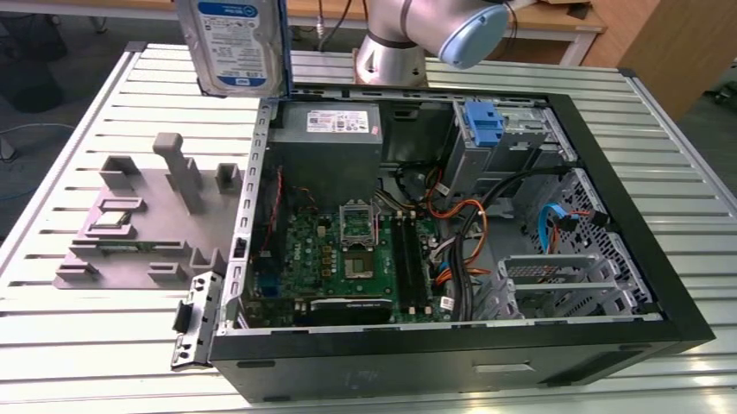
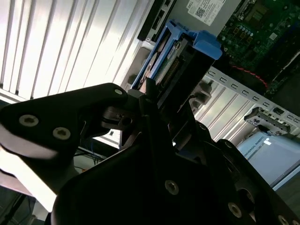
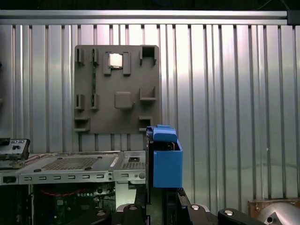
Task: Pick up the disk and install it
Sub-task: 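Pick up the disk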
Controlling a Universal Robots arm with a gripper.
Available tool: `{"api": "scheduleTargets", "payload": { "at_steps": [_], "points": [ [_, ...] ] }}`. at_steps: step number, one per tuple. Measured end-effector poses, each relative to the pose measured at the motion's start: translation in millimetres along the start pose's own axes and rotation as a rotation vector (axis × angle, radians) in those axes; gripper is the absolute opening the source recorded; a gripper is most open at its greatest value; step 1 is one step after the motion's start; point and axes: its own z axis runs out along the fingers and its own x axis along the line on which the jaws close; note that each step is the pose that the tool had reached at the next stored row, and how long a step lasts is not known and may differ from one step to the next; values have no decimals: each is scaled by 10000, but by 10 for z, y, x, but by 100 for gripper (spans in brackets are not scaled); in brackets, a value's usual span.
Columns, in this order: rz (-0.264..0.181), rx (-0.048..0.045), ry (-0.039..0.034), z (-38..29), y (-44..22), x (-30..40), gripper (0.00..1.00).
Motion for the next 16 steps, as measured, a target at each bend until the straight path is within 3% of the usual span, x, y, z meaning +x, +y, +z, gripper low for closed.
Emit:
{"api": "scheduleTargets", "payload": {
  "at_steps": [16],
  "points": [
    [0, 1, -1, 0, -684, -24, 35]
  ]
}}
